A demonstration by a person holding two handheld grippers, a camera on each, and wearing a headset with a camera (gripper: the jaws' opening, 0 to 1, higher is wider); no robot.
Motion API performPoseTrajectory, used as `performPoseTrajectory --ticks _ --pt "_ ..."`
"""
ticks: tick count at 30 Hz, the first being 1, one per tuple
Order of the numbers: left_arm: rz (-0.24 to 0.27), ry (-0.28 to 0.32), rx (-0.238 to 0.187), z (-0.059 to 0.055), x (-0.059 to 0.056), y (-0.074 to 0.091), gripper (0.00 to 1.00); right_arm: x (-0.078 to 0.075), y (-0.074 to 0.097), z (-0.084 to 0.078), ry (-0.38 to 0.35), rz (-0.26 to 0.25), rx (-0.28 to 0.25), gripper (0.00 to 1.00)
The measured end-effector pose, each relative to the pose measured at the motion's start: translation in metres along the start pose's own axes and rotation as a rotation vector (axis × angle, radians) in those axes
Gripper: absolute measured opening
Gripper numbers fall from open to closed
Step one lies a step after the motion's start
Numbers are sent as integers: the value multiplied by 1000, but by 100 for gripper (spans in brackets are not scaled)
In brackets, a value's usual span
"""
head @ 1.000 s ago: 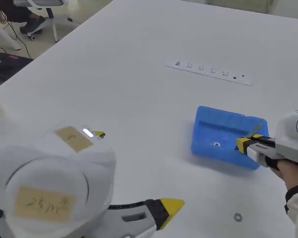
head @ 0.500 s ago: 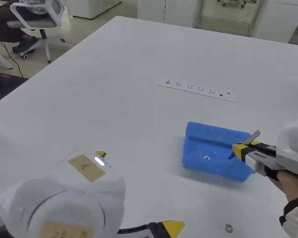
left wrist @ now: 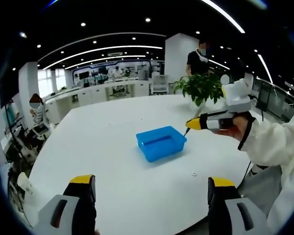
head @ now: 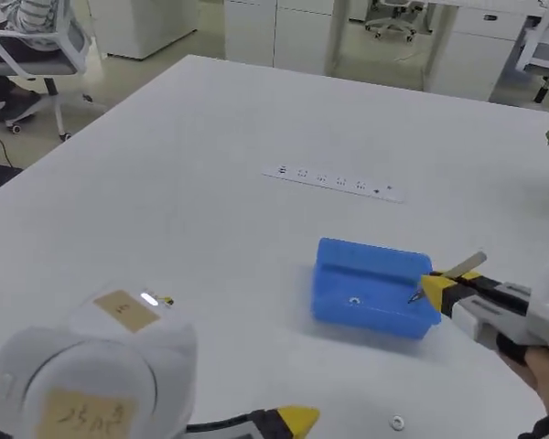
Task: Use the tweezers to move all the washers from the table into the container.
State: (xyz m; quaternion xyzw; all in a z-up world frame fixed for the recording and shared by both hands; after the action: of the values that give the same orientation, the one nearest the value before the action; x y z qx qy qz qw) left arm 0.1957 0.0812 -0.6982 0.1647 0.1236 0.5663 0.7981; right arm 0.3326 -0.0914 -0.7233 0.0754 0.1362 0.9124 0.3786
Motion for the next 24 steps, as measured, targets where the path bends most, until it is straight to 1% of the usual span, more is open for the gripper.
performPoseTrajectory --ticks 2,3,4,6,8,12,15,18,24 --pt "0 -6 -1 0 -1 0 98 7 6 -10 -12 7 17 4" --pt "7 -3 3 -1 -1 0 98 7 7 -17 -24 6 25 4" --pt "12 2 3 -1 -1 0 98 9 10 -21 -32 4 29 4" --pt "20 15 -12 0 0 0 98 13 17 -29 -47 -3 38 4" --pt "23 13 -21 2 1 1 98 14 23 -38 -68 -9 58 4" --pt "21 0 -29 4 0 2 99 13 29 -51 -98 -21 79 4" --pt "22 -12 -28 3 -1 3 99 14 30 -58 -104 -26 91 4" --pt "24 -7 -23 2 -1 2 99 14 30 -67 -109 -28 109 4" --pt "25 -15 -15 2 0 2 98 19 27 -79 -112 -13 141 4"
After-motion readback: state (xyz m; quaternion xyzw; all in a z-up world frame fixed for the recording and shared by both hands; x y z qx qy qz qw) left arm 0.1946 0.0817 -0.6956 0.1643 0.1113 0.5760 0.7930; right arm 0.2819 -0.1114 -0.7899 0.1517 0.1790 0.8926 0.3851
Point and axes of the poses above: the centre of the closed fingertips' face, and the gripper's own axes: y roughly backward along the fingers, x roughly to its left, z roughly out of its top, the point moved 3 cm from there along y, roughly backward along the fingers, and after that the axes turned 8 degrees about -x, right-handed, at the moved point
